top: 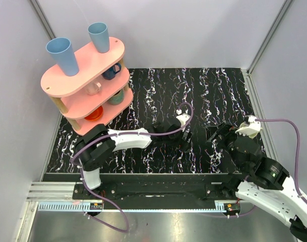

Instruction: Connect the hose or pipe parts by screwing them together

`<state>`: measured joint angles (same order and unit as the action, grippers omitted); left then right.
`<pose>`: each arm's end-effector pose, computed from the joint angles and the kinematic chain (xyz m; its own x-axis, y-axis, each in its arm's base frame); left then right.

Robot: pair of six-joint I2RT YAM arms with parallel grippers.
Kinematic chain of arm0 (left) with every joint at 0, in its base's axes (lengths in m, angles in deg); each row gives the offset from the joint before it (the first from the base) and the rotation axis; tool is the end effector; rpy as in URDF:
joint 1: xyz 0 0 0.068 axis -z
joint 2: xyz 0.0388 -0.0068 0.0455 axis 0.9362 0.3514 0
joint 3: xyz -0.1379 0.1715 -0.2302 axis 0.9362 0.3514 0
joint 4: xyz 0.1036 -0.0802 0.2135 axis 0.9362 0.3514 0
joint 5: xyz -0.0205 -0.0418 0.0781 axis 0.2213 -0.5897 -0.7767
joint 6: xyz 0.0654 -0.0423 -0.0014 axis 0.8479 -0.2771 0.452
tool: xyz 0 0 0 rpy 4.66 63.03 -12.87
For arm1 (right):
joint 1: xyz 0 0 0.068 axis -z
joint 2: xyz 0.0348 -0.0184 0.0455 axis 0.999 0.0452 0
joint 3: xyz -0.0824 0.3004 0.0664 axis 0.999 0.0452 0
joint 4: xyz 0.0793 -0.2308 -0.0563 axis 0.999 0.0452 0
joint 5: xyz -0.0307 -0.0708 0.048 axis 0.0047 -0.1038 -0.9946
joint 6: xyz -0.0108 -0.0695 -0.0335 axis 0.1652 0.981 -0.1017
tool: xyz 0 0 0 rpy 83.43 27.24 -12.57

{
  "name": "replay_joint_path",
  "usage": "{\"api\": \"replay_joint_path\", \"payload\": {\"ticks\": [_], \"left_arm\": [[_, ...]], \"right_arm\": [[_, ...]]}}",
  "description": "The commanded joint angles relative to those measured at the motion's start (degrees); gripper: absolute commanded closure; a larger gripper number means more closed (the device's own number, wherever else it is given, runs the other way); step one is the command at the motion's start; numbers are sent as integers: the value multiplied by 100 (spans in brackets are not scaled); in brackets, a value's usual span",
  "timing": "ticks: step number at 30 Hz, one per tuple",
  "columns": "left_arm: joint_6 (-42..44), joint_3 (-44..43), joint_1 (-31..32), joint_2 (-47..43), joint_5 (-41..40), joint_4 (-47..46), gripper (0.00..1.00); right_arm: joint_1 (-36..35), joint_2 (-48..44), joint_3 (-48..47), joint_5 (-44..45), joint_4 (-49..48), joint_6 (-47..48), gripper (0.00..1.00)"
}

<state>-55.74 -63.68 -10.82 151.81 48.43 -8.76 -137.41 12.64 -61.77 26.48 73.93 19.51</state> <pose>0.2143 -0.3607 0.2199 -0.6653 0.3141 -0.6773 0.6686 0.6544 -0.3533 0.0658 0.0141 0.3444 -0.3012 0.4525 -0.8393 -0.0254 0.8761 0.4815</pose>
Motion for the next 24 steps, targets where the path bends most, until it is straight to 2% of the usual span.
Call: {"api": "replay_joint_path", "payload": {"ticks": [1, 5, 11, 19, 24], "left_arm": [[239, 2, -7, 107, 159, -741, 1], [379, 108, -7, 221, 282, -1066, 2], [555, 125, -7, 344, 362, -1102, 6], [652, 292, -7, 379, 695, -1365, 6], [643, 433, -16, 318, 748, -1436, 12]], "right_arm": [[-28, -124, 36, 327, -2, 106, 0], [-28, -115, 45, 353, -2, 133, 0], [-28, -115, 45, 380, -2, 159, 0], [-28, -19, 80, 353, -19, 141, 0], [-36, 43, 98, 327, -55, 133, 0]]}}
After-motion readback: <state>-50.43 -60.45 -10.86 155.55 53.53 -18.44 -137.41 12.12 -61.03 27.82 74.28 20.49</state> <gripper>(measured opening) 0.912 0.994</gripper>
